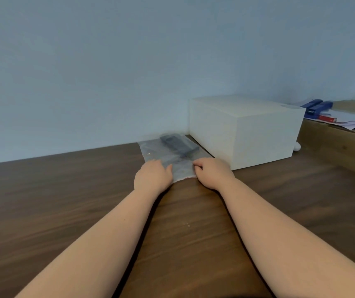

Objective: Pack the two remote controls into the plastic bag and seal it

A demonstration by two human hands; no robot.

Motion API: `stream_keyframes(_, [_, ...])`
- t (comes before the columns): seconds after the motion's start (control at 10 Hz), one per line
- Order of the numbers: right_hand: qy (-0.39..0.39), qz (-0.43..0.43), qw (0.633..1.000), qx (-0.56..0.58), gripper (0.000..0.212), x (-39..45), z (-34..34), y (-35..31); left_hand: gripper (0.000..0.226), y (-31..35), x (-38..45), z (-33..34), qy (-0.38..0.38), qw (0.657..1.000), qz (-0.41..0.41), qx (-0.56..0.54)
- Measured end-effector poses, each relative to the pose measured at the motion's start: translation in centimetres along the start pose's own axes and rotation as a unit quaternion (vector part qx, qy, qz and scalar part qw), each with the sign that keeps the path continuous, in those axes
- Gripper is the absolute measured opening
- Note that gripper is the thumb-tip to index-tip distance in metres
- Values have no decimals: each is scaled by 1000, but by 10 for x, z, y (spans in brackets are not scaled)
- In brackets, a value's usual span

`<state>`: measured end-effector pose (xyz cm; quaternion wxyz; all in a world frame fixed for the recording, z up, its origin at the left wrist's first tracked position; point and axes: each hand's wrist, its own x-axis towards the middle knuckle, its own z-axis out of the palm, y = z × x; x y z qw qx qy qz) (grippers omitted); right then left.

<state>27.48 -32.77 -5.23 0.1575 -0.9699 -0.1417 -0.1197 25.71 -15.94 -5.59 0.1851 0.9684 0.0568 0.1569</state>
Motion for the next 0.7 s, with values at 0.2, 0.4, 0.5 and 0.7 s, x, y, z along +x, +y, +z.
stream_keyframes(0.2, [52,54,995,69,32,-17,-5,3,39,-1,-13,-6,-2,1000,-10,-15])
stream_keyframes(0.4, [38,60,993,94,34,-64,-40,3,37,-5,-26,-13,2,1000,-4,-21])
stream_keyframes(0.5, [26,15,994,102,29,-105,-91,2,36,-8,-31,-16,-5,1000,-6,-30])
stream_keyframes(0.7, [152,-97,922,342,29,-198,-220,-24,29,-10,-32,-16,-6,998,-23,-53])
